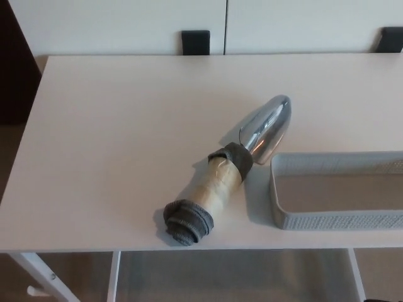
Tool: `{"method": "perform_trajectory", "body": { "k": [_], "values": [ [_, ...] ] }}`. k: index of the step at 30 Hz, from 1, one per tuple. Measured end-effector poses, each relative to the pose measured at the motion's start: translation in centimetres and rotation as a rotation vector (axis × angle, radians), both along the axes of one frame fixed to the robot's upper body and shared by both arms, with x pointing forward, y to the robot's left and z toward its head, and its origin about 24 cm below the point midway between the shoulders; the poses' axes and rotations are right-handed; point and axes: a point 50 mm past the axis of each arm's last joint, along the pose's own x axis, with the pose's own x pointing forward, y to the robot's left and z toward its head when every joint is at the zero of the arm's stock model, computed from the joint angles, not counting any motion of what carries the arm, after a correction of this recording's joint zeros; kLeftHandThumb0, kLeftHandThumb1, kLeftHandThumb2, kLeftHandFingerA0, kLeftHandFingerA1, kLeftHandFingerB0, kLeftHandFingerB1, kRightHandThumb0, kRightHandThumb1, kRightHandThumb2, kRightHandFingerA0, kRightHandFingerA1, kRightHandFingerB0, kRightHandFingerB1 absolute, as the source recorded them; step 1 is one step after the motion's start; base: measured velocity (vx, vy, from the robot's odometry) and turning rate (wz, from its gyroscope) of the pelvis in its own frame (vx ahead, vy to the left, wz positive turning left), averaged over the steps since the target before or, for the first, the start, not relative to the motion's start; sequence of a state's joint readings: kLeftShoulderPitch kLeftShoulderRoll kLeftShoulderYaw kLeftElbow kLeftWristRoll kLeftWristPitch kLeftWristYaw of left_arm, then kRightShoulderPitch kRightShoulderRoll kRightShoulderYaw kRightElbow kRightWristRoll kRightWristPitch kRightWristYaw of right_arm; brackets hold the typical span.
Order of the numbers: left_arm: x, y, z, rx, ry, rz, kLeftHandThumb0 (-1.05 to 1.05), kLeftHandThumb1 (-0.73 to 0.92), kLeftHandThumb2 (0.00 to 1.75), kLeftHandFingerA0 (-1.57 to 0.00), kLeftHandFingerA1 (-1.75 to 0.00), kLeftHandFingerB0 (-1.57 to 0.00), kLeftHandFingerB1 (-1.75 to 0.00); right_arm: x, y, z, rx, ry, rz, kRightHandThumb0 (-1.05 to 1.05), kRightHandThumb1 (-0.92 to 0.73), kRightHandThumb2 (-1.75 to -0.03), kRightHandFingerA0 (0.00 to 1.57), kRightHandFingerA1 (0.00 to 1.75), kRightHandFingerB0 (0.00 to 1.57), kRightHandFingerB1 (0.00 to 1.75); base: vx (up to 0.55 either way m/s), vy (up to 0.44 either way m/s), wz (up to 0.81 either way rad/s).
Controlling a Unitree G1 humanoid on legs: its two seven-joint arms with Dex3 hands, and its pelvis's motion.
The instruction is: The robot walks towards a desk on which a shovel is kept on the left hand side and a container is kept on the right hand side. The robot picks up the shovel using its left hand and places it in the container.
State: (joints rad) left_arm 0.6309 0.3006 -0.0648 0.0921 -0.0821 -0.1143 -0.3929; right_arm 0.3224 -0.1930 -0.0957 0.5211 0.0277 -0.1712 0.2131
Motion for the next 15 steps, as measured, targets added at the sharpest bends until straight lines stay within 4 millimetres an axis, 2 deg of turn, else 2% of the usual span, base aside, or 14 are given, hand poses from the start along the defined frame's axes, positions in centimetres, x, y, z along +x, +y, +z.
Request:
{"method": "perform_trajectory", "body": {
  "k": [2,3,6,9,10,11,12,14,15],
  "values": [
    [0.3,-0.6,0.9,-0.017,-0.03,-0.05,-0.56,0.69,0.61,-0.38,-0.33,-0.32,-0.31,0.0,0.0,0.0,0.001,0.0,0.002,-0.13,-0.51,-0.55,0.74,0.63,0.48,0.5,0.0,0.0,0.0],
    [0.4,-0.9,1.4,-0.026,-0.047,-0.074,-0.62,0.56,0.93,-0.35,-0.51,-0.22,-0.44,0.0,0.1,0.0,0.001,0.0,0.003,-0.13,-0.52,-0.54,0.74,0.63,0.49,0.49,0.0,0.0,0.0],
    [1.1,-1.8,3.2,-0.05,-0.113,-0.143,-0.66,0.57,0.93,-0.34,-0.5,-0.22,-0.44,0.1,0.1,0.0,0.002,0.0,0.006,-0.13,-0.52,-0.55,0.74,0.62,0.48,0.48,0.0,0.0,0.0],
    [1.8,-2.6,5.0,-0.071,-0.186,-0.2,-0.7,0.65,1.06,-0.37,-0.57,-0.18,-0.46,0.2,0.2,0.0,0.003,-0.002,0.009,-0.11,-0.52,-0.54,0.74,0.63,0.48,0.49,0.0,0.0,0.0],
    [2.0,-2.9,5.6,-0.078,-0.21,-0.216,-0.7,0.65,1.06,-0.37,-0.57,-0.18,-0.46,0.2,0.2,0.0,0.003,-0.003,0.009,-0.11,-0.52,-0.54,0.74,0.63,0.48,0.49,0.0,0.0,0.0],
    [2.3,-3.1,6.2,-0.087,-0.238,-0.232,-0.75,0.79,0.68,-0.38,-0.43,-0.3,-0.38,0.3,0.2,0.0,0.003,-0.004,0.01,-0.11,-0.52,-0.54,0.74,0.62,0.48,0.49,0.0,0.0,0.0],
    [2.6,-3.4,6.9,-0.096,-0.266,-0.248,-0.72,0.88,0.66,-0.4,-0.46,-0.31,-0.41,0.4,0.2,0.0,0.003,-0.005,0.011,-0.13,-0.52,-0.54,0.73,0.6,0.49,0.48,0.0,0.0,0.0],
    [3.2,-4.1,8.4,-0.121,-0.333,-0.282,-0.79,0.85,0.66,-0.35,-0.45,-0.25,-0.38,0.4,0.3,0.0,0.003,-0.006,0.012,-0.11,-0.52,-0.54,0.73,0.6,0.49,0.48,0.0,0.0,0.0],
    [3.5,-4.4,9.0,-0.132,-0.361,-0.296,-0.81,0.83,0.65,-0.38,-0.44,-0.26,-0.37,0.4,0.3,0.0,0.003,-0.006,0.012,-0.11,-0.52,-0.55,0.73,0.61,0.48,0.48,0.0,0.0,0.0]
  ]
}}
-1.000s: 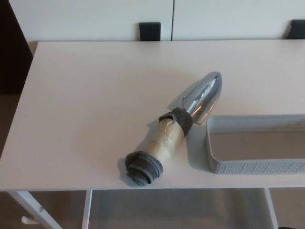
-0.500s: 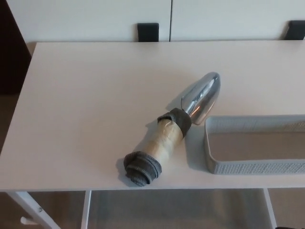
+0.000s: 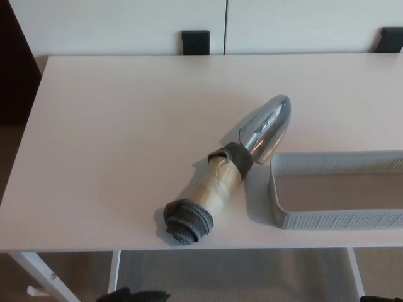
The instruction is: The robot walks towards a desk on which a shovel is kept on the left hand side and a container is kept on the right hand side. The robot picks up the shovel using its left hand and places it in the container.
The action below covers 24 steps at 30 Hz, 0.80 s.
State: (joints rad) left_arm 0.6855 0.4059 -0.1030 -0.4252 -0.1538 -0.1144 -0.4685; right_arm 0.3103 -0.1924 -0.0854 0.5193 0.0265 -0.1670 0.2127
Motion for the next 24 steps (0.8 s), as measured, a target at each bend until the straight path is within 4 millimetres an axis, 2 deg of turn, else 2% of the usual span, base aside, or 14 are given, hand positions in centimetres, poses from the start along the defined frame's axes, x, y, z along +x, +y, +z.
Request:
{"method": "perform_trajectory", "body": {
  "k": [4,7,8,9,10,15,16,17,18,19,20,22,23,24],
  "values": [
    [1.5,-1.5,3.1,-0.06,-0.151,-0.076,-0.82,0.78,0.64,-0.42,-0.52,-0.26,-0.4,0.1,0.0,0.0,-0.001,-0.001,0.002,-0.16,-0.5,-0.54,0.75,0.61,0.48,0.47,0.0,0.0,0.0],
    [2.6,-2.7,6.0,-0.105,-0.297,-0.135,-0.44,0.61,0.58,-0.59,-0.46,-0.41,-0.43,0.2,0.1,0.1,-0.003,-0.006,0.008,-0.18,-0.51,-0.54,0.73,0.61,0.47,0.48,0.0,0.0,0.0],
    [2.8,-3.0,6.9,-0.116,-0.342,-0.152,-0.43,0.51,0.78,-0.54,-0.58,-0.41,-0.54,0.3,0.2,0.1,-0.003,-0.008,0.011,-0.17,-0.5,-0.54,0.72,0.61,0.47,0.49,0.0,0.0,0.0],
    [3.0,-3.4,7.8,-0.126,-0.388,-0.168,-0.43,0.52,0.77,-0.55,-0.56,-0.42,-0.53,0.3,0.2,0.1,-0.004,-0.008,0.014,-0.16,-0.51,-0.55,0.73,0.61,0.47,0.49,0.0,0.0,0.0],
    [3.2,-3.7,8.7,-0.137,-0.441,-0.184,-0.39,0.63,0.58,-0.57,-0.45,-0.44,-0.41,0.4,0.3,0.2,-0.004,-0.009,0.017,-0.14,-0.52,-0.54,0.73,0.61,0.49,0.49,0.0,0.0,0.0],
    [4.2,-5.5,12.8,-0.181,-0.704,-0.218,-0.46,0.62,0.59,-0.3,-0.34,-0.3,-0.31,0.6,0.5,0.2,-0.009,-0.013,0.035,-0.12,-0.52,-0.54,0.75,0.61,0.49,0.49,0.0,0.0,0.0],
    [4.5,-5.7,13.1,-0.18,-0.734,-0.221,-0.27,0.43,0.96,-0.1,-0.52,-0.09,-0.5,0.7,0.5,0.2,-0.01,-0.014,0.037,-0.13,-0.52,-0.55,0.74,0.61,0.49,0.48,0.0,0.0,0.0],
    [4.7,-6.0,13.5,-0.178,-0.763,-0.223,-0.51,0.62,0.6,-0.17,-0.31,-0.2,-0.28,0.7,0.6,0.2,-0.01,-0.013,0.039,-0.13,-0.52,-0.54,0.74,0.61,0.49,0.47,0.0,0.0,0.0],
    [4.9,-6.2,13.7,-0.174,-0.78,-0.224,-0.31,0.43,0.96,-0.02,-0.5,0.0,-0.46,0.7,0.6,0.2,-0.01,-0.012,0.04,-0.12,-0.52,-0.54,0.74,0.62,0.48,0.48,0.0,0.0,0.0],
    [5.1,-6.4,13.9,-0.17,-0.798,-0.227,-0.53,0.57,0.6,-0.07,-0.26,-0.15,-0.27,0.7,0.6,0.2,-0.01,-0.012,0.042,-0.12,-0.53,-0.55,0.74,0.62,0.48,0.47,0.0,0.0,0.0],
    [5.4,-6.6,14.0,-0.164,-0.812,-0.229,-0.6,0.43,0.78,0.0,-0.26,-0.09,-0.33,0.7,0.7,0.2,-0.01,-0.011,0.043,-0.13,-0.53,-0.55,0.74,0.62,0.48,0.47,0.0,0.0,0.0],
    [5.9,-7.1,14.3,-0.155,-0.837,-0.232,-0.59,0.54,0.58,-0.03,-0.24,-0.11,-0.24,0.7,0.7,0.2,-0.009,-0.009,0.047,-0.14,-0.53,-0.55,0.74,0.62,0.48,0.47,0.0,0.0,0.0],
    [6.2,-7.3,14.4,-0.149,-0.847,-0.233,-0.64,0.42,0.77,0.0,-0.22,-0.08,-0.29,0.7,0.8,0.1,-0.009,-0.008,0.048,-0.14,-0.53,-0.55,0.74,0.61,0.48,0.47,0.0,0.0,0.0],
    [6.5,-7.5,14.4,-0.144,-0.852,-0.233,-0.64,0.42,0.77,0.0,-0.22,-0.08,-0.29,0.7,0.8,0.1,-0.009,-0.008,0.048,-0.14,-0.53,-0.55,0.74,0.61,0.48,0.47,0.0,0.0,0.0]
  ]
}}
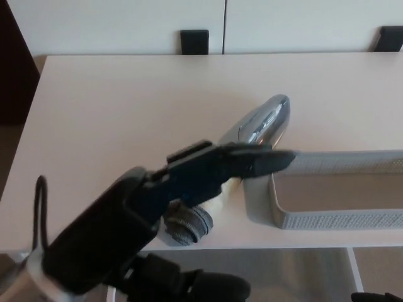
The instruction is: The robot walks towards a desk on which a shovel is kept on the left hand side and a container is kept on the right hand side. The robot picks up the shovel using its left hand and places it in the container.
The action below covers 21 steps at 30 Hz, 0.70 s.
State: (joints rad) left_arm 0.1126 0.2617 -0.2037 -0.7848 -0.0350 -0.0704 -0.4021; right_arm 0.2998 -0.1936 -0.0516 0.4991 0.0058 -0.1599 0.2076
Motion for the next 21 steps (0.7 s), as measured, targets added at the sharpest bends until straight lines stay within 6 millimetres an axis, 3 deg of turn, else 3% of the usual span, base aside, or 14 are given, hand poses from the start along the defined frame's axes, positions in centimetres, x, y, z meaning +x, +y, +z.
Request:
{"method": "perform_trajectory", "body": {
  "k": [3,10,18,21],
  "values": [
    [0.9,-0.6,0.0,0.014,-0.015,0.011,-0.65,0.41,0.74,0.0,-0.13,-0.1,-0.19,0.0,0.1,0.0,0.001,0.001,0.003,-0.13,-0.53,-0.55,0.73,0.61,0.48,0.47,0.0,0.0,0.0],
    [2.9,-2.2,-0.9,0.07,0.007,0.052,-0.56,0.38,0.7,0.0,-0.02,-0.1,-0.2,0.1,0.2,0.0,0.002,0.001,0.006,-0.14,-0.51,-0.54,0.75,0.62,0.48,0.48,0.0,0.0,0.0],
    [5.0,-3.9,-3.2,0.159,0.081,0.122,-0.54,0.35,0.73,0.0,-0.16,-0.05,-0.23,0.2,0.2,0.1,0.002,-0.002,0.009,-0.13,-0.52,-0.54,0.74,0.61,0.48,0.47,0.0,0.0,0.0],
    [5.7,-4.5,-4.4,0.203,0.116,0.158,-0.57,0.38,0.71,0.0,-0.05,-0.06,-0.17,0.3,0.2,0.1,0.002,-0.003,0.009,-0.12,-0.52,-0.54,0.73,0.61,0.48,0.48,0.0,0.0,0.0]
  ]
}}
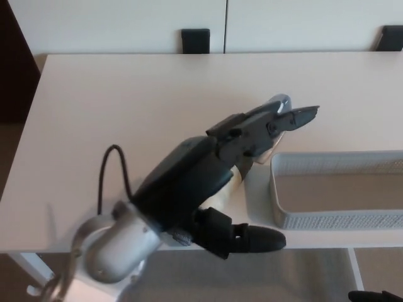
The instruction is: The robot walks towards a desk on which a shovel is kept on the left hand side and a container is kept on the right hand side. The robot picks up the shovel using its left hand and places it in the container.
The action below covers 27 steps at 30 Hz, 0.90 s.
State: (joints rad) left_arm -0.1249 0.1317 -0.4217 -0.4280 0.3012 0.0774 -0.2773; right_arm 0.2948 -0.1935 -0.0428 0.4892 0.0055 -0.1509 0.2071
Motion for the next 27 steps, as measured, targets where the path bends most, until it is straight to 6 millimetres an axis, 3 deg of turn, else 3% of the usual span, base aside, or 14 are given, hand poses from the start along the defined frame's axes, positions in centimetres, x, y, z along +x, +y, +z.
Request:
{"method": "perform_trajectory", "body": {
  "k": [3,10,11,12,13,15,16,19,20,27],
  "values": [
    [0.6,-0.6,-1.1,0.041,0.032,0.035,-0.6,0.39,0.71,0.0,-0.03,-0.07,-0.16,0.1,0.0,0.0,0.0,-0.002,0.001,-0.13,-0.52,-0.55,0.72,0.61,0.47,0.48,0.0,0.0,0.0],
    [2.0,-1.6,-4.1,0.166,0.108,0.129,-0.54,0.36,0.72,0.0,-0.2,-0.07,-0.25,0.2,0.1,0.2,0.0,-0.009,0.004,-0.13,-0.52,-0.55,0.72,0.6,0.48,0.48,0.0,0.0,0.0],
    [2.3,-1.7,-4.8,0.197,0.124,0.152,-0.55,0.37,0.7,-0.04,-0.19,-0.07,-0.25,0.3,0.1,0.2,0.0,-0.011,0.005,-0.12,-0.52,-0.54,0.72,0.6,0.49,0.48,0.0,0.0,0.0],
    [2.5,-1.8,-5.3,0.219,0.133,0.169,-0.51,0.46,0.54,-0.01,-0.23,-0.09,-0.24,0.3,0.1,0.3,0.0,-0.012,0.006,-0.12,-0.52,-0.54,0.73,0.61,0.48,0.48,0.0,0.0,0.0],
    [2.8,-1.8,-5.8,0.244,0.143,0.19,-0.51,0.46,0.54,-0.01,-0.23,-0.09,-0.24,0.3,0.1,0.3,0.0,-0.013,0.006,-0.12,-0.52,-0.54,0.73,0.61,0.48,0.48,0.0,0.0,0.0],
    [3.1,-1.9,-6.6,0.282,0.157,0.224,-0.51,0.47,0.54,-0.02,-0.21,-0.09,-0.23,0.4,0.1,0.4,0.0,-0.015,0.007,-0.13,-0.52,-0.54,0.73,0.61,0.48,0.49,0.0,0.0,0.0],
    [3.3,-1.9,-7.1,0.306,0.164,0.247,-0.56,0.37,0.72,0.0,-0.14,-0.07,-0.25,0.4,0.2,0.4,0.0,-0.015,0.007,-0.12,-0.52,-0.55,0.72,0.61,0.49,0.48,0.0,0.0,0.0],
    [3.9,-1.7,-8.2,0.375,0.17,0.311,-0.53,0.37,0.72,0.0,-0.16,-0.09,-0.27,0.4,0.2,0.4,-0.001,-0.015,0.009,-0.13,-0.52,-0.54,0.74,0.61,0.49,0.48,0.0,0.0,0.0],
    [4.1,-1.5,-8.4,0.396,0.163,0.335,-0.49,0.47,0.57,0.0,-0.2,-0.08,-0.24,0.4,0.2,0.4,-0.002,-0.015,0.01,-0.13,-0.52,-0.54,0.74,0.61,0.49,0.48,0.0,0.0,0.0],
    [5.1,-0.5,-9.7,0.527,0.111,0.494,-0.49,0.47,0.57,0.0,-0.22,-0.08,-0.25,0.6,0.2,0.5,-0.011,-0.015,0.021,-0.13,-0.53,-0.55,0.74,0.6,0.48,0.47,0.0,0.0,0.0]
  ]
}}
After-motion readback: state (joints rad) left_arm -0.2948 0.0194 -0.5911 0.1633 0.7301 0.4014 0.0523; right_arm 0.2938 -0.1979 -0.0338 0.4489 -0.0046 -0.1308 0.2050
